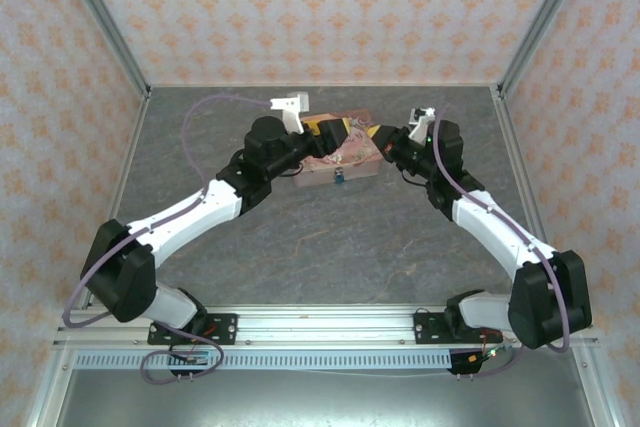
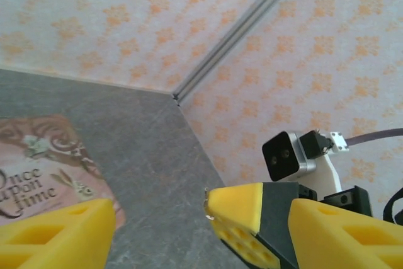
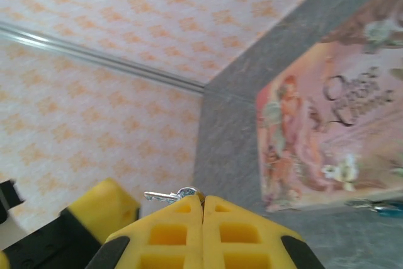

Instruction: Unlock the padlock with the key

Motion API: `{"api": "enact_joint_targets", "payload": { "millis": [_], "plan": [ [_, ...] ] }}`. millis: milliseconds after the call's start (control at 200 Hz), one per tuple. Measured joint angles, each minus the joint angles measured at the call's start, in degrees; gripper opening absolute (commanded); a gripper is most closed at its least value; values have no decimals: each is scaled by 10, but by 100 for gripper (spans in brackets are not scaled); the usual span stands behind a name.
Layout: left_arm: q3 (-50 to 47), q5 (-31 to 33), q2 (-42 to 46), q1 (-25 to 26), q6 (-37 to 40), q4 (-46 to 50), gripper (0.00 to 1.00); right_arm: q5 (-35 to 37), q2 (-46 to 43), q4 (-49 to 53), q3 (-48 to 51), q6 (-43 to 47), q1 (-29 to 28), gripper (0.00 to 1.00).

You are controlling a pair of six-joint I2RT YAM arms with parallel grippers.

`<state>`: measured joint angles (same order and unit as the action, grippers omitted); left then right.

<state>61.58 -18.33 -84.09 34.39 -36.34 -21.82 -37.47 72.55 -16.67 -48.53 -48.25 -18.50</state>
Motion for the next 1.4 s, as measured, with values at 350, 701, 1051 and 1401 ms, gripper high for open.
{"api": "enact_joint_targets", "payload": {
  "millis": [350,701,1051,1401],
  "plan": [
    [16,-21,-42,12,-20,-8,48,6,0,-15,-6,-2,-40,0],
    [33,-23,-59,23,-33,-20,21,6,0,-19,-7,-7,-42,0],
    [33,-1,-59,23,-27,-13,0,6,0,-21,-8,1,-42,1],
    [38,-19,-7,19,51,55,0,-79,-32,43,-10,91,2,53]
  ]
}}
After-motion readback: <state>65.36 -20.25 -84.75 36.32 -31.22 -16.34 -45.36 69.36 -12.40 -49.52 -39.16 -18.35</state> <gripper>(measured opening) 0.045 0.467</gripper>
